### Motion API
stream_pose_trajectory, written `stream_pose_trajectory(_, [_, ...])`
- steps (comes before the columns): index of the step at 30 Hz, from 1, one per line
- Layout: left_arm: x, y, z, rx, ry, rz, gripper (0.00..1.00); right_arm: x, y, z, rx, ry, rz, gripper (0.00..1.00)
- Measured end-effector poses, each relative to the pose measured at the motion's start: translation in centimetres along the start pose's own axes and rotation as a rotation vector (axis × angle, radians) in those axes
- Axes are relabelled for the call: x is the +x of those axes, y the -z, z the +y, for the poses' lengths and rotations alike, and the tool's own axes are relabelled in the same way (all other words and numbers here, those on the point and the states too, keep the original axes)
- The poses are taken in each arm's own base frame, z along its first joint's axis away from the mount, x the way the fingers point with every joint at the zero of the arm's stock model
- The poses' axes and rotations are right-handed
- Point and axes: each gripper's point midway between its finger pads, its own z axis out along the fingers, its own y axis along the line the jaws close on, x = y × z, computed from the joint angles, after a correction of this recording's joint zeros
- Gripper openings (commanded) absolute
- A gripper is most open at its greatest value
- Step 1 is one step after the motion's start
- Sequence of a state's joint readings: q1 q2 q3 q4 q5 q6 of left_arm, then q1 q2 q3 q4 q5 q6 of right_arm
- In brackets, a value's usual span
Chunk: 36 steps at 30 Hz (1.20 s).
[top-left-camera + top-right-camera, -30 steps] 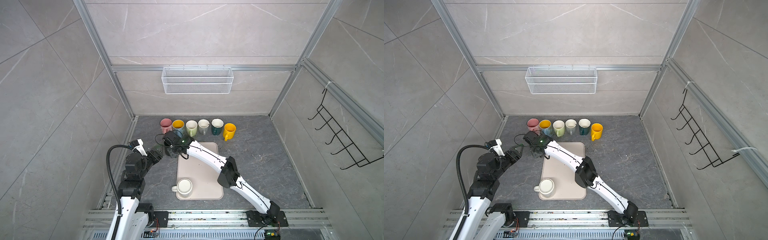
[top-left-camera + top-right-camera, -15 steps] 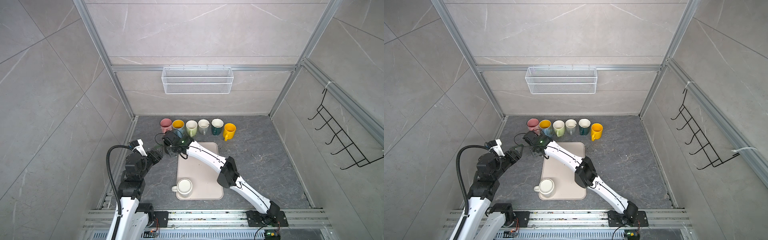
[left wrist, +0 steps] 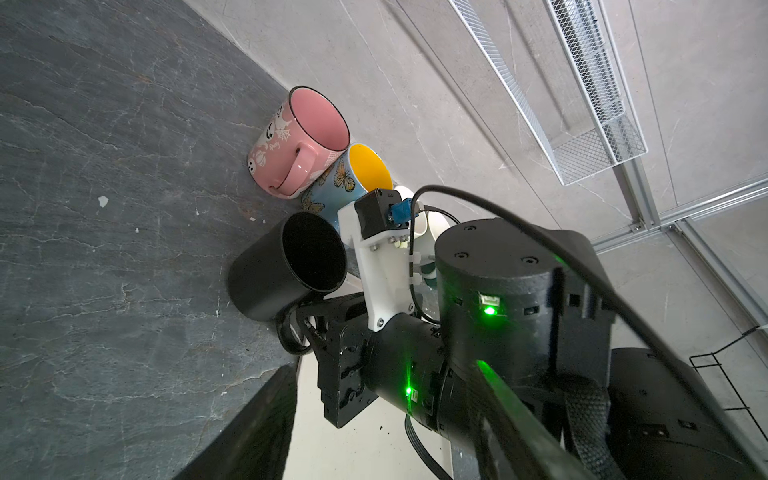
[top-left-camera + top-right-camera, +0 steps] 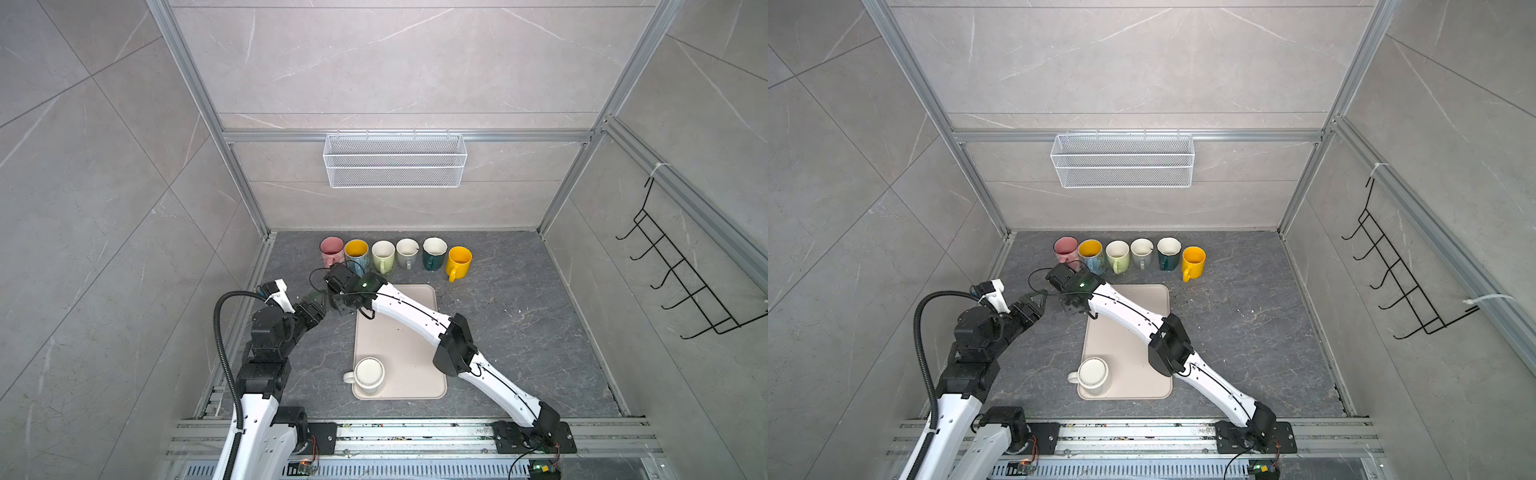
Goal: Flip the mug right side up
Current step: 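Carry the black mug with the right gripper beside the pink mug and lower it, then open the right gripper to release the black mug upright on the table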
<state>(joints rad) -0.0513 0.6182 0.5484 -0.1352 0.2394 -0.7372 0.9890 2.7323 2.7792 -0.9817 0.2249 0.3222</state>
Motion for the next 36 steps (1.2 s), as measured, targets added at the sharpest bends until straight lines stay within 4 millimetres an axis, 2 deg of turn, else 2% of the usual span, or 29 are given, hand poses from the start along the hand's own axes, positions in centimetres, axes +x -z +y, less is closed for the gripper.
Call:
stream_pose_trajectory(10, [0.1, 0.0, 0.1, -0.001, 0.001, 0.001, 0.67, -0.8, 0.2, 0.3, -0.012, -0.015, -0.032, 0.30])
stream_pose_trajectory(17, [0.0, 0.0, 0.1, -0.001, 0.000, 0.001, 0.67, -1.3, 0.3, 0.5, -0.024, -0.035, -0.049, 0.35])
stream_pose_trajectory(24, [0.0, 0.1, 0.0, 0.000, -0.001, -0.001, 0.67, -1.4, 0.4, 0.5, -0.027, -0.039, -0.052, 0.53])
stream_pose_trajectory(30, [0.0, 0.4, -0.1, 0.003, -0.006, -0.006, 0.67, -1.5, 0.5, 0.7, -0.035, -0.042, -0.052, 0.63])
stream_pose_trajectory(36, [0.1, 0.7, 0.4, -0.036, -0.013, 0.006, 0.66, -2.3, 2.2, 0.5, -0.036, -0.047, -0.066, 0.74])
